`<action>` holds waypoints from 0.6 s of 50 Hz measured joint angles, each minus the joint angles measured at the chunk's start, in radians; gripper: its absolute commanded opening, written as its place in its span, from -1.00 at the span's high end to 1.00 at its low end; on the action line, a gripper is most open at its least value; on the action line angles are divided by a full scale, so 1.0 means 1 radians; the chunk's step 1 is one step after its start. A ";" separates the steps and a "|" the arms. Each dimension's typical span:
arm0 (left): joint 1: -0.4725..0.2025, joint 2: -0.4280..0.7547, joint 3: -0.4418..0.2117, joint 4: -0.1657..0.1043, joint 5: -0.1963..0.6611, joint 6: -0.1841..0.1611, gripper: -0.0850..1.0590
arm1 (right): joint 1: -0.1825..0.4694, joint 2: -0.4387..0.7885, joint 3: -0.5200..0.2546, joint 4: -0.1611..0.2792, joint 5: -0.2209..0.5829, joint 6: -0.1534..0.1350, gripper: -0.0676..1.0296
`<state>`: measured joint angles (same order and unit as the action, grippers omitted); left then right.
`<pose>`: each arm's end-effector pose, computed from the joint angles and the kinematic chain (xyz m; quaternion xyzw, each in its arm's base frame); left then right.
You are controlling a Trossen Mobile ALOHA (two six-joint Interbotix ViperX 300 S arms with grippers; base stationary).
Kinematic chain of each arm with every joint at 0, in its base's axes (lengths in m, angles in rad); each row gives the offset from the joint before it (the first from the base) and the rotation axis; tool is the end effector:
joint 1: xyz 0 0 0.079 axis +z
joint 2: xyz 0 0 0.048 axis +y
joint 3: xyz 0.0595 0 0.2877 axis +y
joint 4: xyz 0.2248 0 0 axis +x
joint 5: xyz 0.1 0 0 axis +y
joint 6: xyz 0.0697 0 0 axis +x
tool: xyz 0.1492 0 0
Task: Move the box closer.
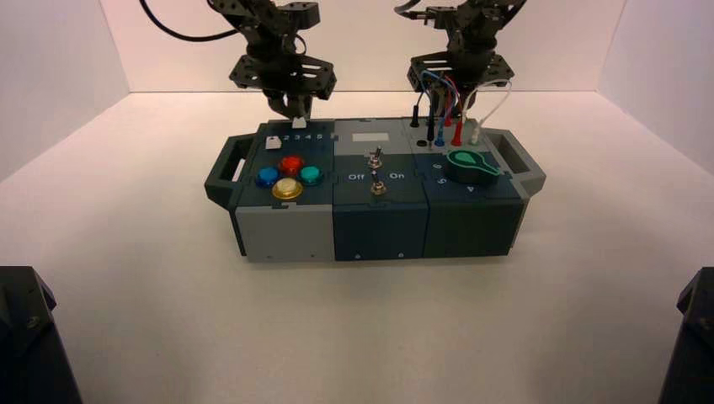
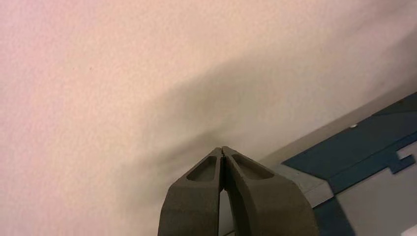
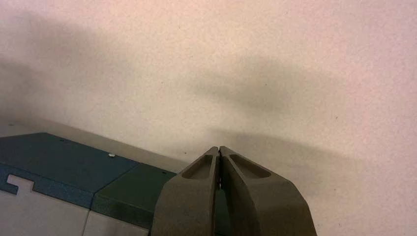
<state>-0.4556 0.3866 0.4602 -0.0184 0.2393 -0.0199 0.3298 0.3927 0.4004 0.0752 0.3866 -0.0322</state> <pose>0.4313 -0.2124 -0.0660 0.0998 0.5072 -0.1856 0.8356 0.4489 0.1602 -0.0636 -0.0681 0.5522 0.1377 0.8194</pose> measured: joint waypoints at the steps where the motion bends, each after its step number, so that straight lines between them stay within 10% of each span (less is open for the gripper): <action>1: 0.000 -0.003 0.003 0.000 0.003 0.000 0.91 | 0.000 -0.002 0.003 0.000 0.000 -0.002 0.91; 30: -0.051 -0.078 0.124 0.000 0.028 0.000 0.91 | 0.029 -0.074 0.130 0.029 0.012 0.000 0.91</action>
<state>-0.5062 0.3083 0.5844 -0.0184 0.2669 -0.0199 0.3590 0.3191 0.5308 0.1043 0.3988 -0.0322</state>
